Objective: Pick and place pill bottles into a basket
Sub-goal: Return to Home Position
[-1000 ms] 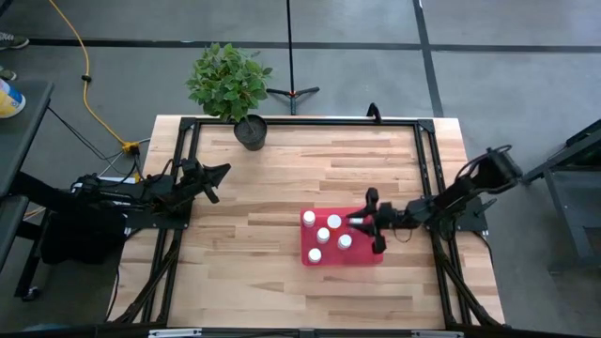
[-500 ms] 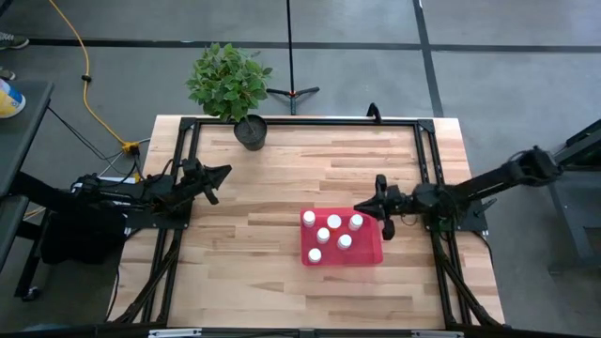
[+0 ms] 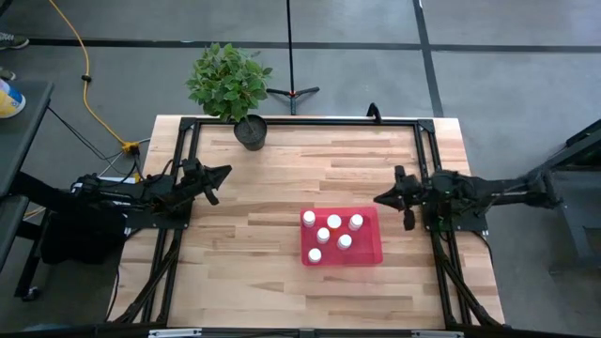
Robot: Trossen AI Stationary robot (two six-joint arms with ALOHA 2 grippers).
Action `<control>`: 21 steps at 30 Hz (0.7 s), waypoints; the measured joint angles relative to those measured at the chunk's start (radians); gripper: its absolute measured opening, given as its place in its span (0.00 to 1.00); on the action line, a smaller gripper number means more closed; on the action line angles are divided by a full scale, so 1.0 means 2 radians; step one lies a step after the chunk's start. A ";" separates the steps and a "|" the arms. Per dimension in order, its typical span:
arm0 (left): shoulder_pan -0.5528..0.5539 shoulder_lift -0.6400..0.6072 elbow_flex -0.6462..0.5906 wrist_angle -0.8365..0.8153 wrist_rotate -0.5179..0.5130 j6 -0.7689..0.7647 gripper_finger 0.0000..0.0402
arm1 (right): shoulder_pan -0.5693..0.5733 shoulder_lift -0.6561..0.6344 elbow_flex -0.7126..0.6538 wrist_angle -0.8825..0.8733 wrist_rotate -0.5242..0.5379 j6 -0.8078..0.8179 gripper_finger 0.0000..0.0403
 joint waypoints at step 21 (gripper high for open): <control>0.000 0.025 0.000 -0.001 0.127 0.128 0.06 | 0.000 -0.166 -0.034 -0.013 0.102 -0.027 0.00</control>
